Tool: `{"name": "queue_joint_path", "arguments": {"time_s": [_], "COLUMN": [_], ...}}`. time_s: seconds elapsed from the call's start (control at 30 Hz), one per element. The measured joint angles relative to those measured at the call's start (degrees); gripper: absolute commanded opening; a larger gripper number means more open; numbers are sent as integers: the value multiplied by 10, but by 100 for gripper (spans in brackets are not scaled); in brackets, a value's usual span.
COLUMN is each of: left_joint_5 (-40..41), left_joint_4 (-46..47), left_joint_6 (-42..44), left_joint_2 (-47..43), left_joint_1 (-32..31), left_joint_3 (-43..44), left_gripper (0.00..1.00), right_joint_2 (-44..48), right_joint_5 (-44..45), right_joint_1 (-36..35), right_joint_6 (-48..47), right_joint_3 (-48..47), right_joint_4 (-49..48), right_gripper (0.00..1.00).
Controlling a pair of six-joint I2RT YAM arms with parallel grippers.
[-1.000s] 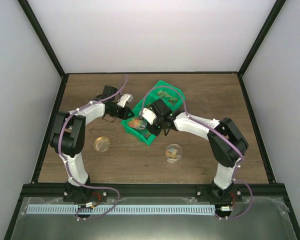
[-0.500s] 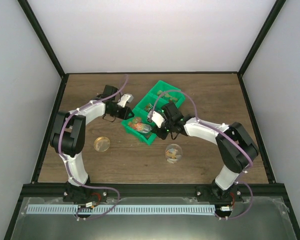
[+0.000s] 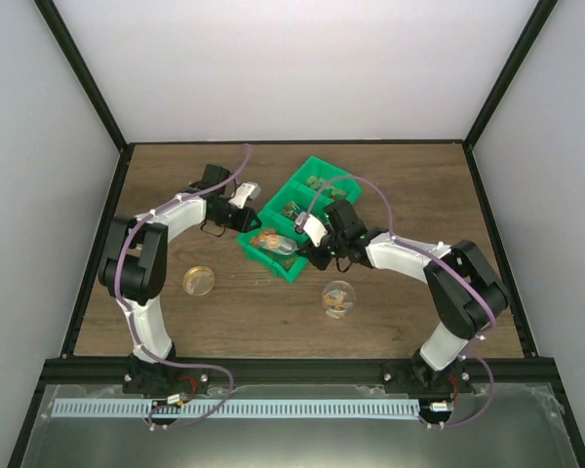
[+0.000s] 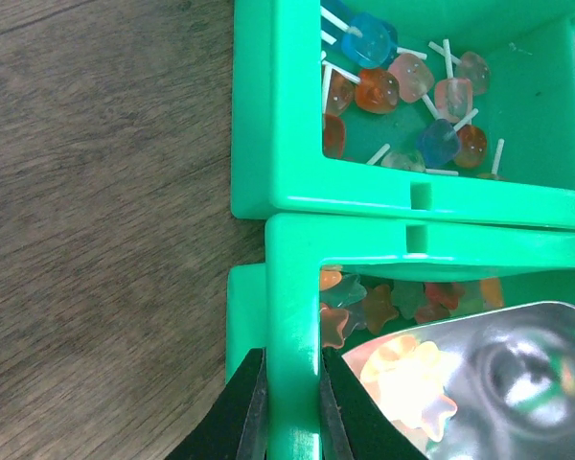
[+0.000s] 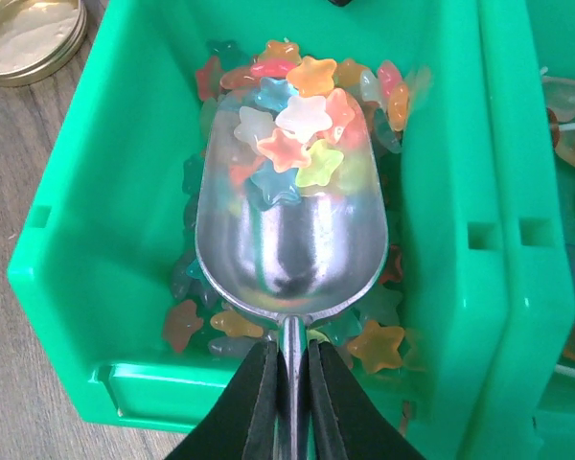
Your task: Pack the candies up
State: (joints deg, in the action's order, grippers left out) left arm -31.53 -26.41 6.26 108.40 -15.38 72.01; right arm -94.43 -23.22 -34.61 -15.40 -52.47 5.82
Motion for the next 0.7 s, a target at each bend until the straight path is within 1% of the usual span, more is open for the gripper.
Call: {"name": "queue_joint_path", "arguments": {"time_s": [0.07, 0.1, 0.17, 0.23, 0.33, 0.37, 0.47, 0.53, 0.6, 0.7], "left_joint_5": [1, 3, 5, 5, 4, 3, 1, -3, -7, -13], "left_joint_4": [-5, -7, -8, -16, -24, -26, -32, -35, -40, -47], "left_joint_6": [1, 2, 3, -5, -3, -6, -4, -6, -6, -5], "left_joint_2": [2, 3, 4, 4, 4, 4, 4, 4, 4, 4], "left_joint_1": [0, 0, 0, 0, 0, 1, 1, 2, 4, 8], "left_joint_3": [5, 8, 9, 11, 16, 17, 19, 21, 26, 39], "left_gripper": [11, 16, 30, 48, 63, 70, 82, 87, 88, 90], "right_joint_2": [1, 3, 14, 36, 70, 81, 101, 119, 134, 135], "right_joint_5": [-3, -4, -12, -19, -31, -36, -48, -57, -69, -79], "right_joint_1": [4, 6, 10, 15, 19, 20, 23, 26, 30, 30], "right_joint_6": [4, 5, 7, 6, 2, 0, -1, -1, 0, -1], "right_joint_3": [7, 13, 37, 68, 106, 118, 134, 154, 172, 172], "right_joint_4": [-10, -19, -42, -57, -87, -96, -115, -139, -162, -168], "right_gripper": [1, 1, 1, 1, 1, 1, 1, 1, 1, 1]}}
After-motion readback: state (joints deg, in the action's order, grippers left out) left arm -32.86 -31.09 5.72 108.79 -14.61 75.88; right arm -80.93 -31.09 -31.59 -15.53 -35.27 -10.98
